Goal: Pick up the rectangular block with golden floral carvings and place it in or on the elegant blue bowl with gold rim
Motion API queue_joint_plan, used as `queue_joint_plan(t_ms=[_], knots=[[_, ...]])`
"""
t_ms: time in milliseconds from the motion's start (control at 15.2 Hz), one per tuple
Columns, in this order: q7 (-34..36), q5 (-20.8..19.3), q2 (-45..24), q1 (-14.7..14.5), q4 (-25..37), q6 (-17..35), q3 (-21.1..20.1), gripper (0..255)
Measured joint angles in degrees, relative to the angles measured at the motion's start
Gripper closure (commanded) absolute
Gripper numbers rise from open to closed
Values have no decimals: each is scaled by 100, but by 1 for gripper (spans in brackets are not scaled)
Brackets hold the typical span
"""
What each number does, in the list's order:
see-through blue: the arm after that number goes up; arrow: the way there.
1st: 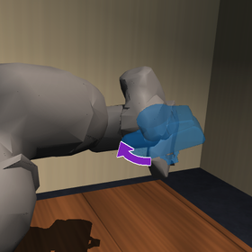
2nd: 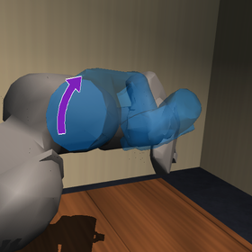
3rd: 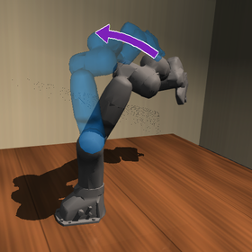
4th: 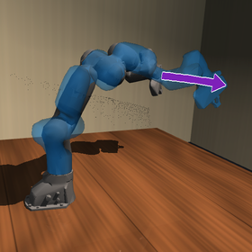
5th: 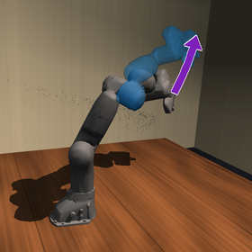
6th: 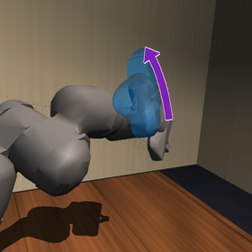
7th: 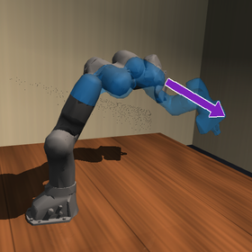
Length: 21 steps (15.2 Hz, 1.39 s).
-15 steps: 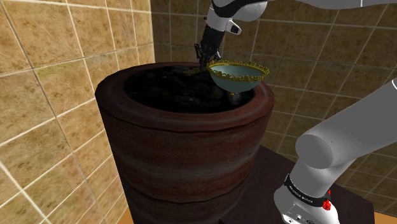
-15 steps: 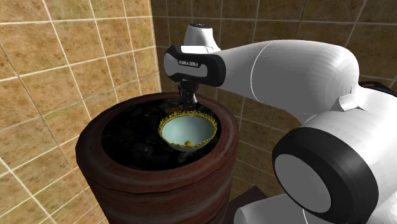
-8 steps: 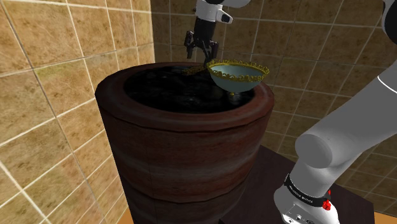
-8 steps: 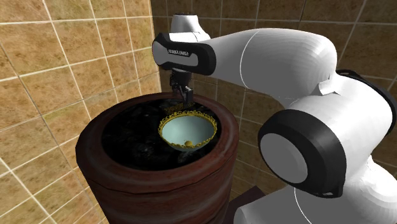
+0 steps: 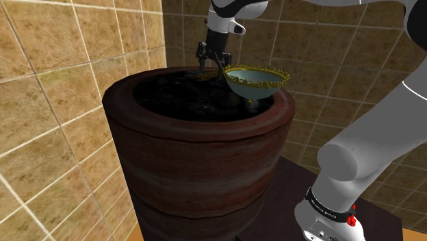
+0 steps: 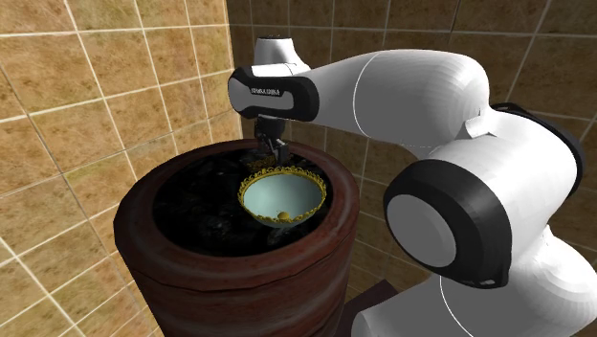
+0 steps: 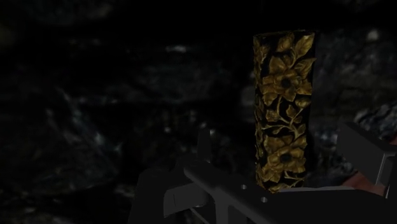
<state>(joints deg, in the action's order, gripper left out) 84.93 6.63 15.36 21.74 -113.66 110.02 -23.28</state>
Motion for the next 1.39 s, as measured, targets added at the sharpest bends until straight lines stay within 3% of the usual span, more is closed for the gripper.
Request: queue_joint_plan(t_ms=[396,462,1122,1386], knots=[[5,-3,-12,-1,-30,43,-7,0],[5,-3,-12,-1,-30,43,-7,255],[5,-3,-12,-1,-30,43,-7,255],[14,-21,-34,10,237,-203,6,255]])
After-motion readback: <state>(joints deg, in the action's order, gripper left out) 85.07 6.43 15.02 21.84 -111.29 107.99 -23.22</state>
